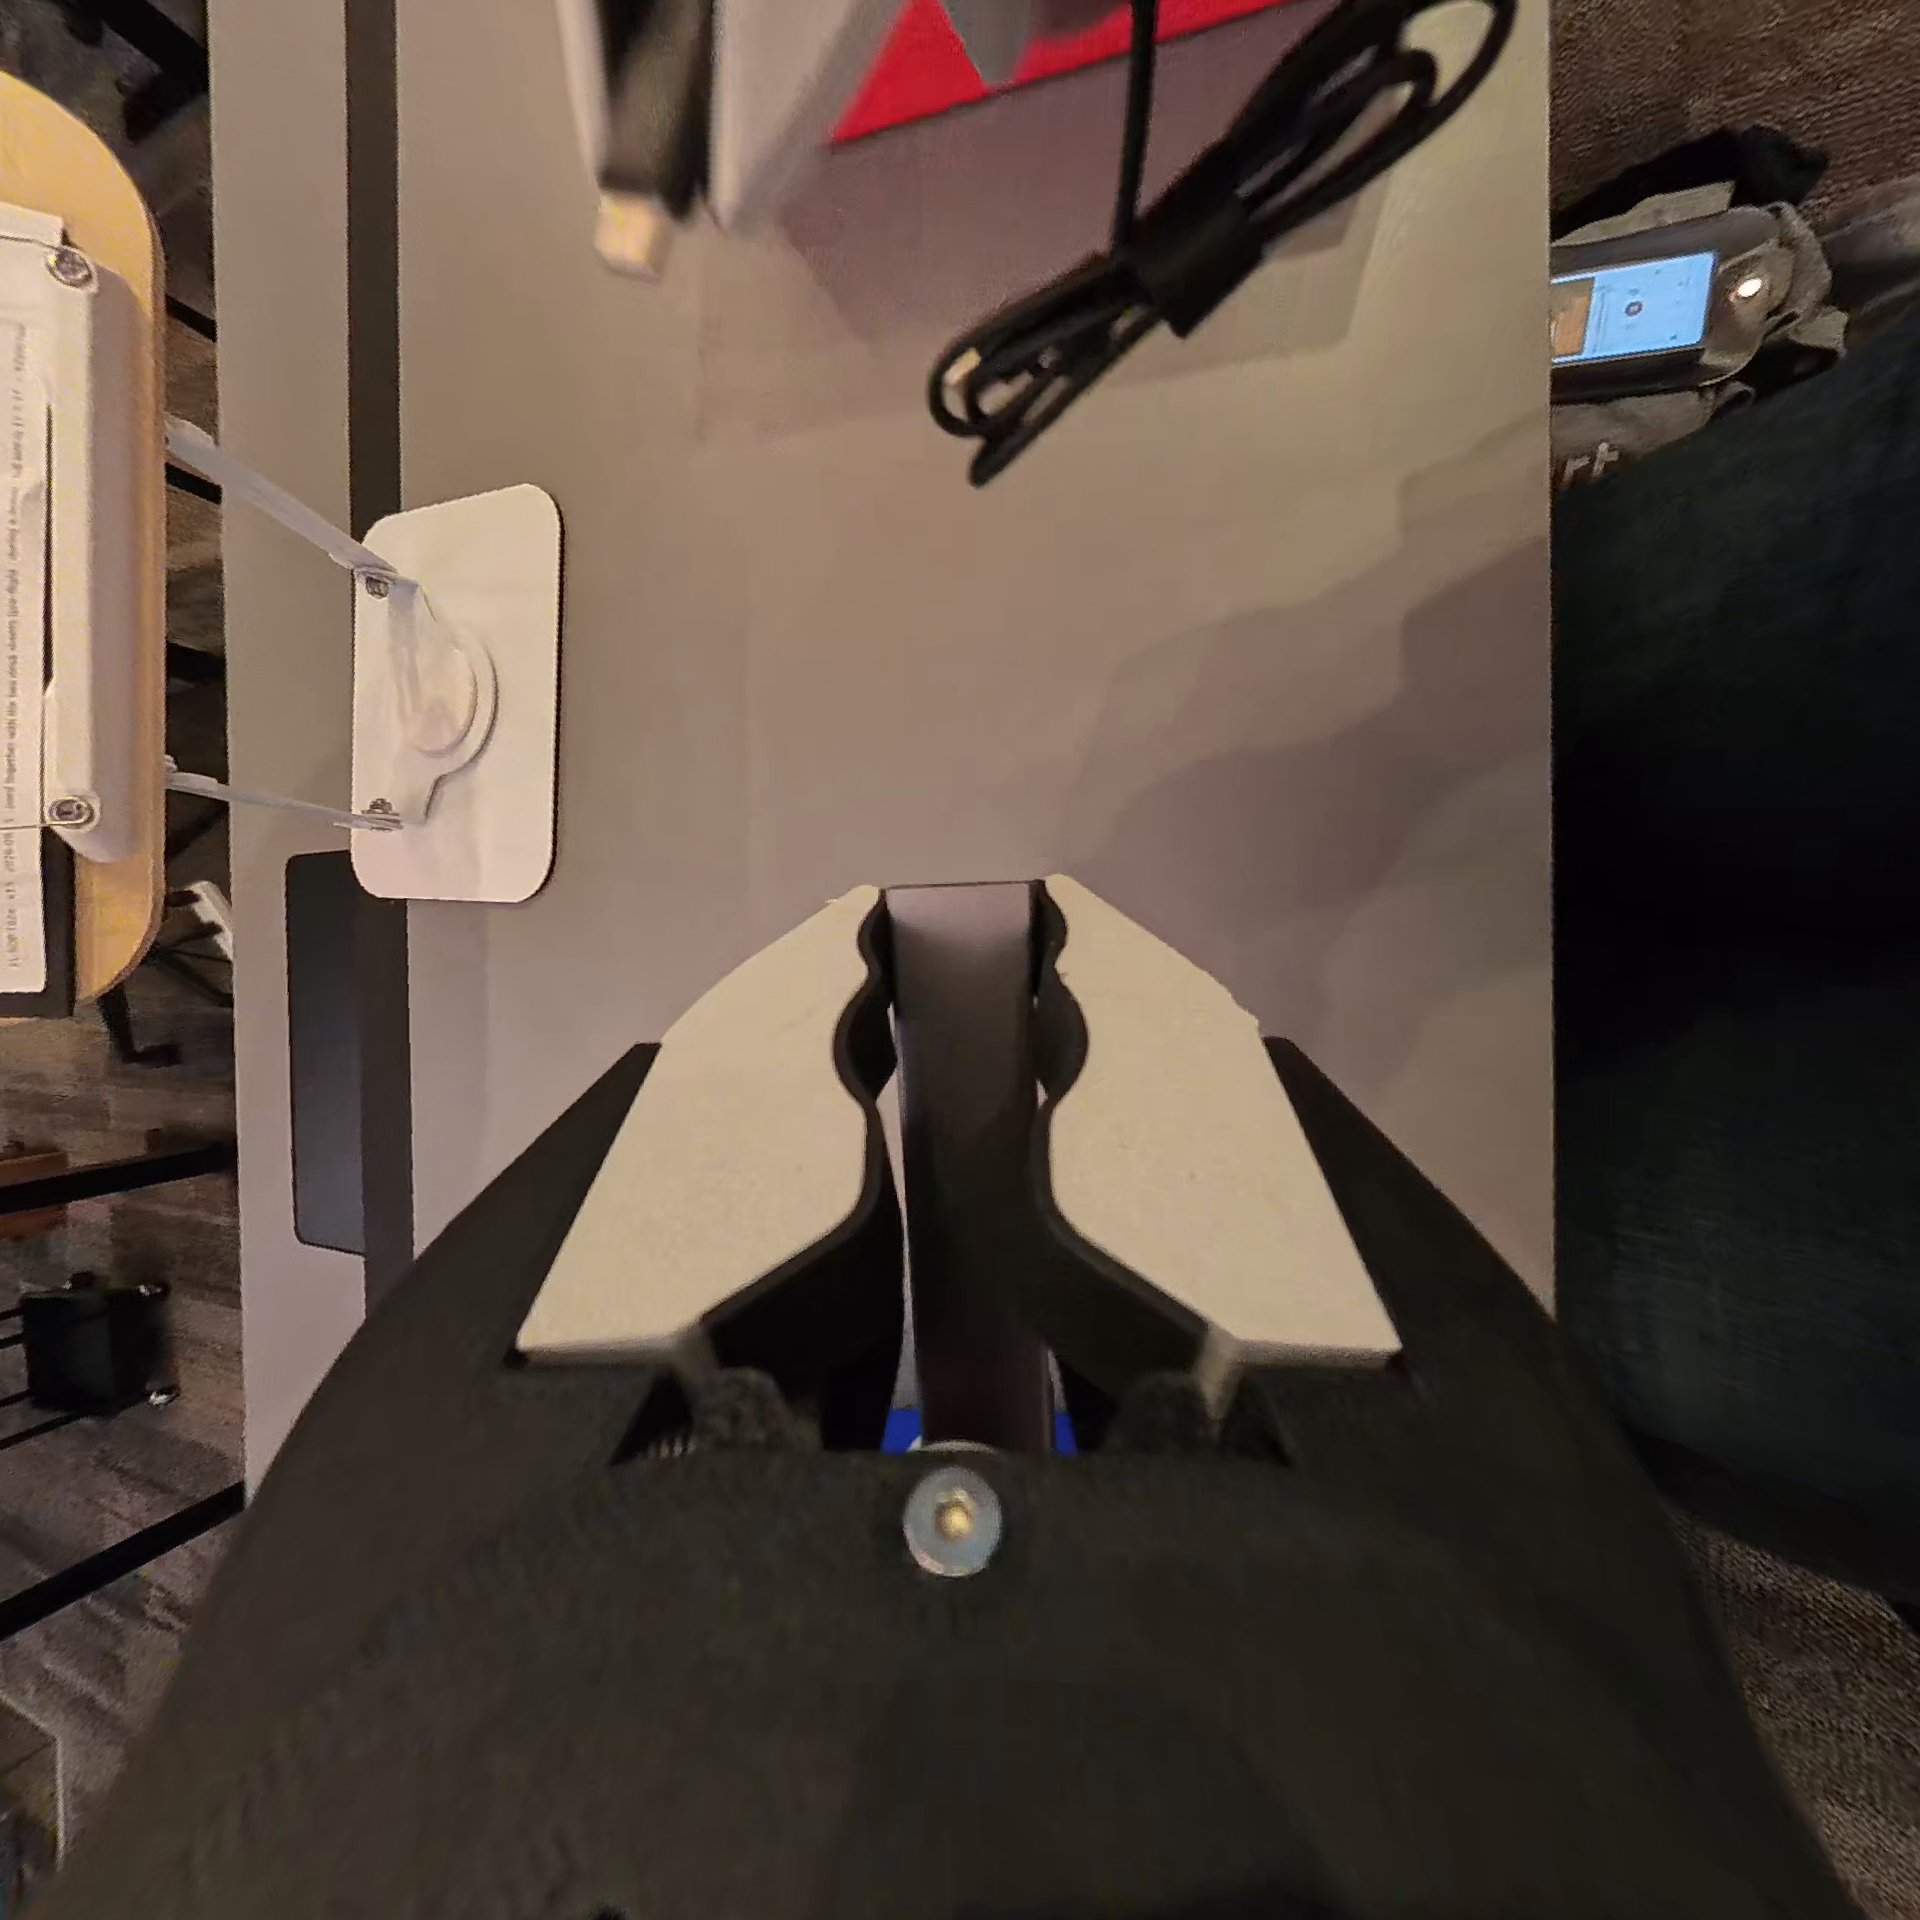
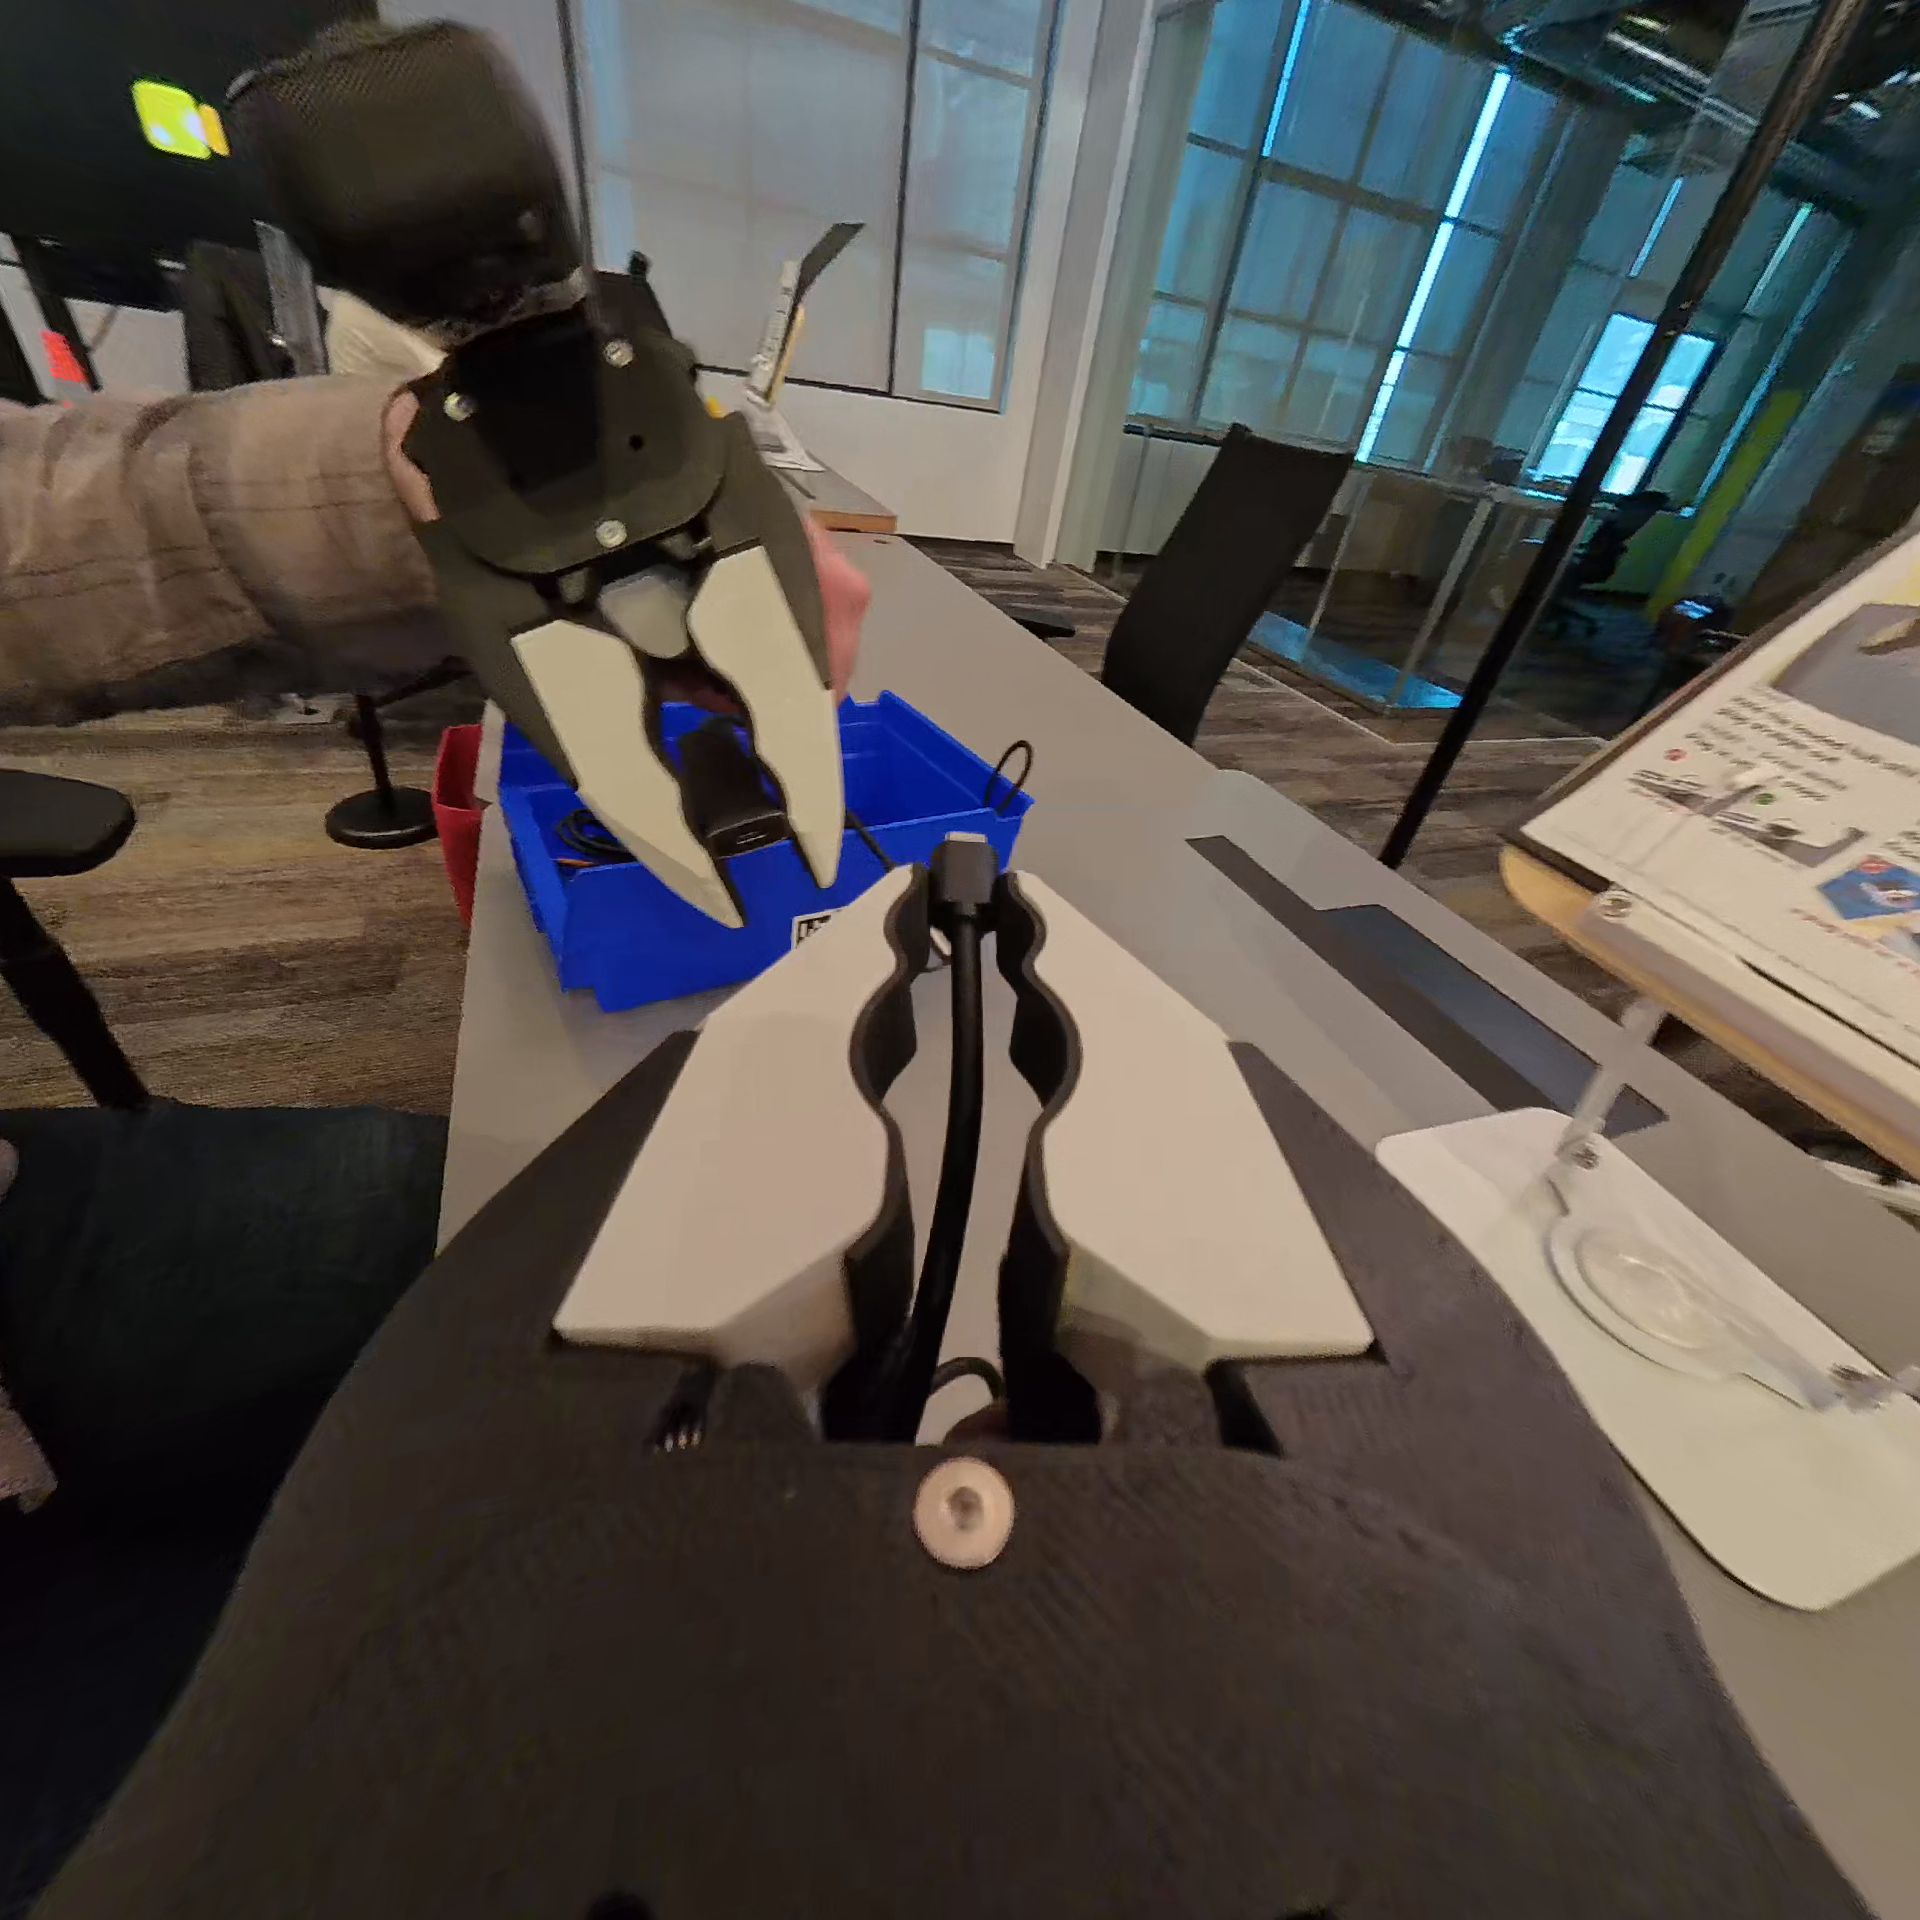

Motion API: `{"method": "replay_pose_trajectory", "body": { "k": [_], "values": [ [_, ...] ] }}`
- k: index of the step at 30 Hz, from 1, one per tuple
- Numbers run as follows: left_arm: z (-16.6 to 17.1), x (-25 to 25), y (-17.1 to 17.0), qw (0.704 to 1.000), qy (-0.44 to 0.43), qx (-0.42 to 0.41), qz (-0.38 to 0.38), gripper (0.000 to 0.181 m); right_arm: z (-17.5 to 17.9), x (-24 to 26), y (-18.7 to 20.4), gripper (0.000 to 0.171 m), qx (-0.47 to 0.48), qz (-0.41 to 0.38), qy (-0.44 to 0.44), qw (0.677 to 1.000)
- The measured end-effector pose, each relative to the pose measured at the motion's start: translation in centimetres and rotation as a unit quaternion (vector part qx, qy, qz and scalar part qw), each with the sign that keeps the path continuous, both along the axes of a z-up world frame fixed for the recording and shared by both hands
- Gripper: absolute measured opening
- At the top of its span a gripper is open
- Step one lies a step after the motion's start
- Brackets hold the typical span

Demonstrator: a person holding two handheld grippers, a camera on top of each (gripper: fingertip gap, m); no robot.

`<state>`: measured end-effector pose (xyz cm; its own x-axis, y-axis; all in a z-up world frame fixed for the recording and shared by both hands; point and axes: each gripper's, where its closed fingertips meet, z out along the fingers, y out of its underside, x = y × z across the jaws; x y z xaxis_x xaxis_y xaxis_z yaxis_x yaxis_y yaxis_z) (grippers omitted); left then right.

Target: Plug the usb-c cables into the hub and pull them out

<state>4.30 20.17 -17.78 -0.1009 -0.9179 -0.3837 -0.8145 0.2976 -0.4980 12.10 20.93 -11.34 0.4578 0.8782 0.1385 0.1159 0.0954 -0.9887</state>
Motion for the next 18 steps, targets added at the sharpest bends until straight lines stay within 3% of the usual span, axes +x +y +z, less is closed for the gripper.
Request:
{"method": "replay_pose_trajectory", "body": {
  "k": [9,18],
  "values": [
    [-1.1,-0.9,-1.0,0.999,-0.036,-0.017,0.015,0.022,5.6,7.9,-0.1,0.01,0.021,-0.107,0.002,0.994],
    [-2.7,-1.3,-0.8,0.997,-0.056,-0.037,0.026,0.022,5.1,23.0,-0.5,0.01,0.005,-0.338,-0.046,0.94]
  ]
}}
